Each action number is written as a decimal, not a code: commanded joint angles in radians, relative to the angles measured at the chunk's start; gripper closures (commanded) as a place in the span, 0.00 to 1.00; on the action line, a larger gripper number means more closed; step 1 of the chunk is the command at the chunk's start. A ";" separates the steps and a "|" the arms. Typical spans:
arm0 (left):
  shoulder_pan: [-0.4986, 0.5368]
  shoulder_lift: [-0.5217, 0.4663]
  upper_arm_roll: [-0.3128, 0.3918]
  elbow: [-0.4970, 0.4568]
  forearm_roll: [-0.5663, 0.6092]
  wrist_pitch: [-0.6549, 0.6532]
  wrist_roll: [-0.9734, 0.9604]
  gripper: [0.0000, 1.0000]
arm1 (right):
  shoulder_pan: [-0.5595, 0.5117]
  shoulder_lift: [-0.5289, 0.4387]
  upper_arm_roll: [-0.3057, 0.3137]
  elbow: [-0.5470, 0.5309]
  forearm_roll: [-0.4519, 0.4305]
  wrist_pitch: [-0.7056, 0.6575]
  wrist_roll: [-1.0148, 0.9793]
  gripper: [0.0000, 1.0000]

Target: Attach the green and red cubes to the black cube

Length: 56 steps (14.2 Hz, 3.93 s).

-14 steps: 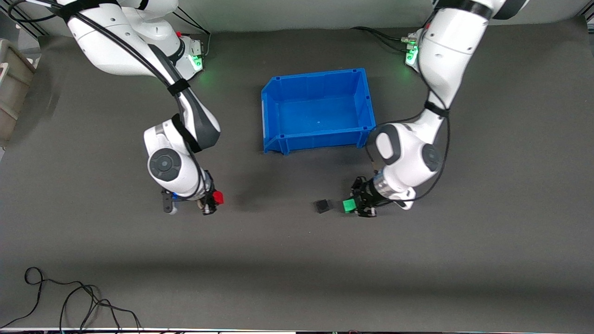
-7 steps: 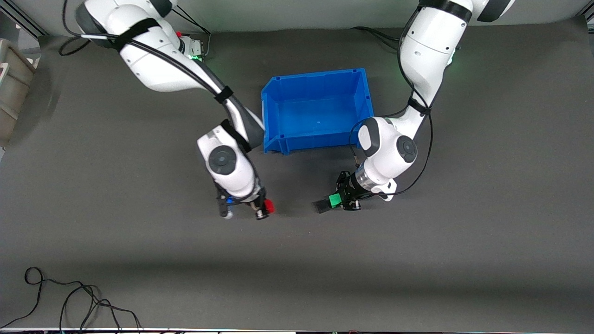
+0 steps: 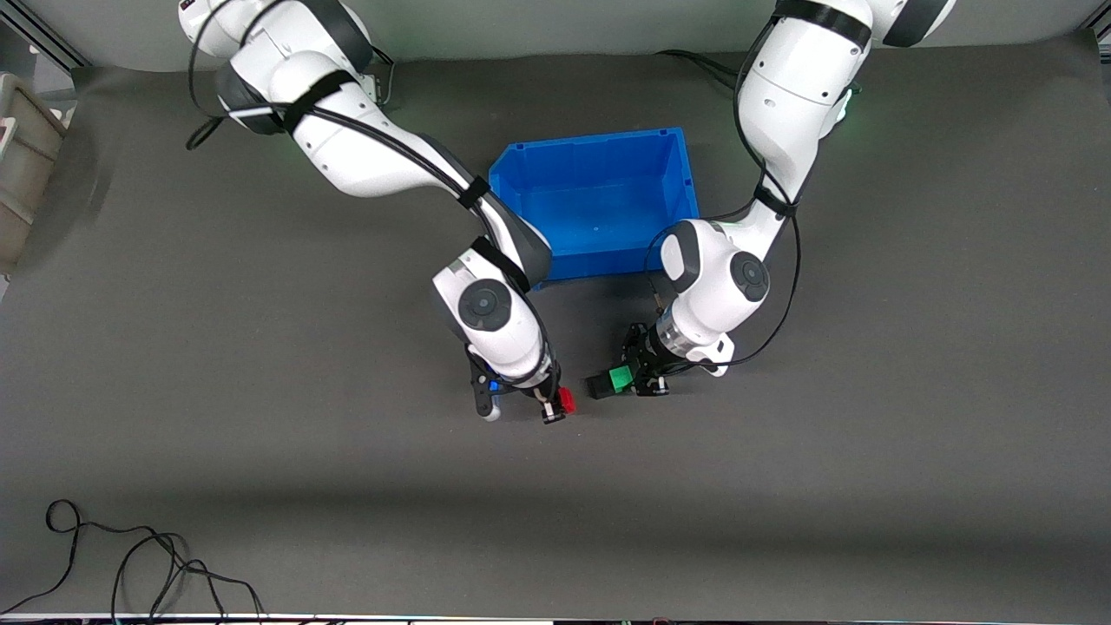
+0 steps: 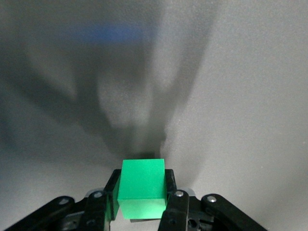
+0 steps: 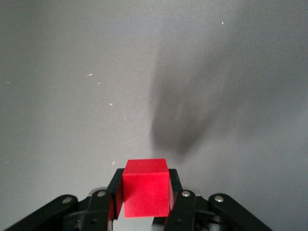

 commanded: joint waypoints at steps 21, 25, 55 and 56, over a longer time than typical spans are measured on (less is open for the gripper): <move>-0.036 0.059 0.017 0.104 0.012 -0.008 0.094 0.00 | 0.016 0.056 0.033 0.092 -0.033 -0.078 0.177 0.84; 0.024 0.014 0.026 0.090 0.013 -0.126 0.165 0.00 | 0.017 0.061 0.031 0.087 -0.035 -0.078 0.176 0.82; 0.550 -0.498 0.000 0.409 0.866 -1.370 1.544 0.00 | -0.574 -1.028 0.013 -0.634 0.103 -0.571 -1.566 0.00; 0.550 -0.515 0.000 0.397 0.866 -1.353 1.602 0.00 | -0.588 -1.038 0.007 -0.634 0.106 -0.572 -1.646 0.00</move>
